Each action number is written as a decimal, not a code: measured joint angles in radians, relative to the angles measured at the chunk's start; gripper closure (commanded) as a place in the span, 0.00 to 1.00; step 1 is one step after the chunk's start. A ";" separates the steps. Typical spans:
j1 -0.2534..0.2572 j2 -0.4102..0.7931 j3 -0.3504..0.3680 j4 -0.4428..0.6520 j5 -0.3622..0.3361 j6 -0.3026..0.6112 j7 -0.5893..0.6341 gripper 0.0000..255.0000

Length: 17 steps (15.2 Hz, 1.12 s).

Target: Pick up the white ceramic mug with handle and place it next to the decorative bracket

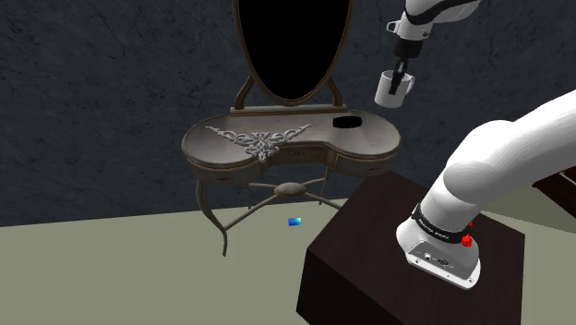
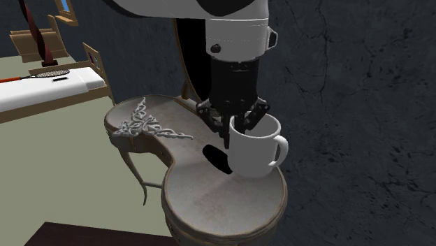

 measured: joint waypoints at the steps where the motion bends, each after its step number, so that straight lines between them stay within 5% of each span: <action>1: 0.000 -0.003 0.004 0.011 0.002 -0.014 0.000 1.00; 10: 0.010 -0.020 0.042 0.111 0.024 -0.133 0.008 1.00; 17: 0.082 0.043 0.142 0.139 0.098 -0.120 0.140 1.00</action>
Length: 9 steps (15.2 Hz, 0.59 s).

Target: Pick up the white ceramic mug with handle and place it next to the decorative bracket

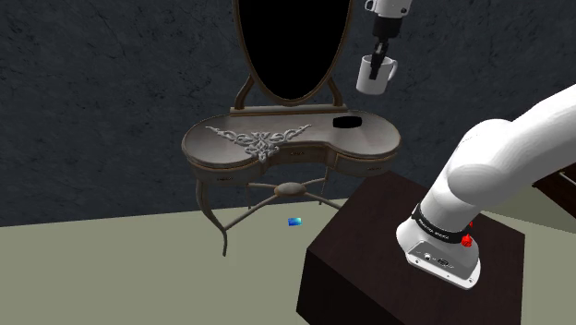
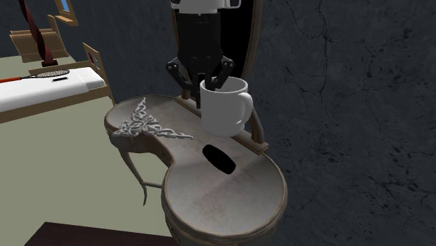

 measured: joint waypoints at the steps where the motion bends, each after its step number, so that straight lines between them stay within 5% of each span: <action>1: 0.012 0.016 0.014 0.004 0.012 0.009 0.020 1.00; 9: 0.093 0.145 0.104 0.080 0.091 0.047 0.151 1.00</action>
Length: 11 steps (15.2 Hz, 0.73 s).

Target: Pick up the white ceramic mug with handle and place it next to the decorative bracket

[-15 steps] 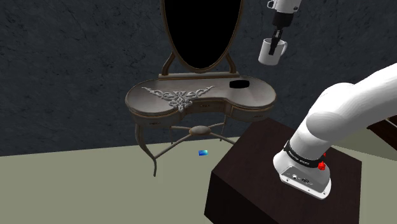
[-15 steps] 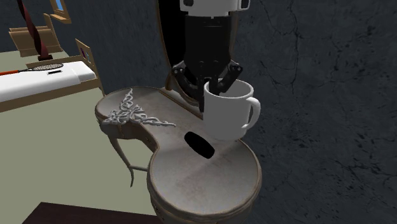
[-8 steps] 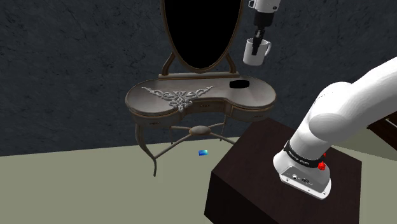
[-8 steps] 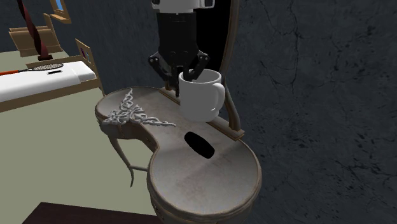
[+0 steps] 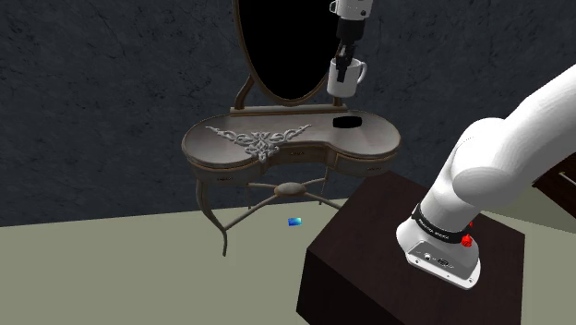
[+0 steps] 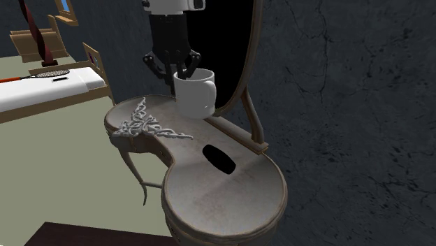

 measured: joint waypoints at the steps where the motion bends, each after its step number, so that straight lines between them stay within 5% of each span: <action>1: 0.001 0.005 0.000 -0.005 0.001 0.010 0.002 1.00; 11: 0.000 0.035 -0.012 -0.115 0.000 0.149 0.002 1.00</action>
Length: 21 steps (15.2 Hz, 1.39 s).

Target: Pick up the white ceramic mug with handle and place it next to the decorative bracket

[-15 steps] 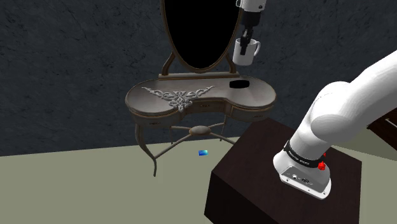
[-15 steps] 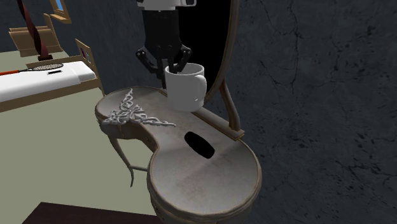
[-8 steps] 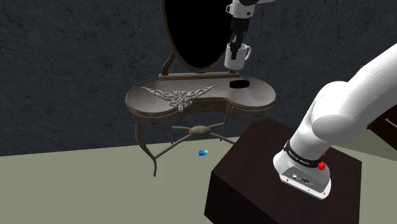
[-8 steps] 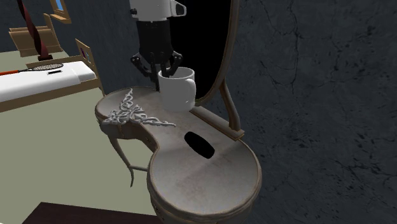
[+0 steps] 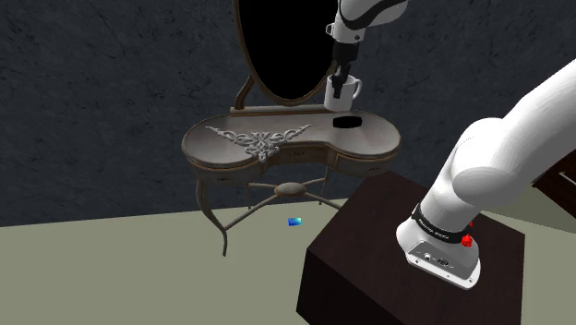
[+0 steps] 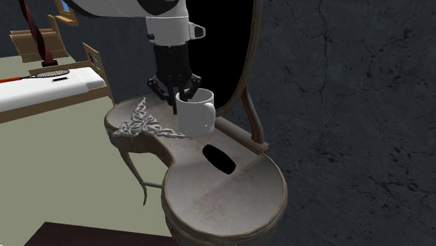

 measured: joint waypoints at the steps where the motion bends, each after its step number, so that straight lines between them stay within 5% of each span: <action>1: 0.000 0.004 -0.001 -0.011 0.000 0.014 0.001 1.00; 21: 0.005 0.115 -0.024 -0.149 0.018 0.276 -0.021 1.00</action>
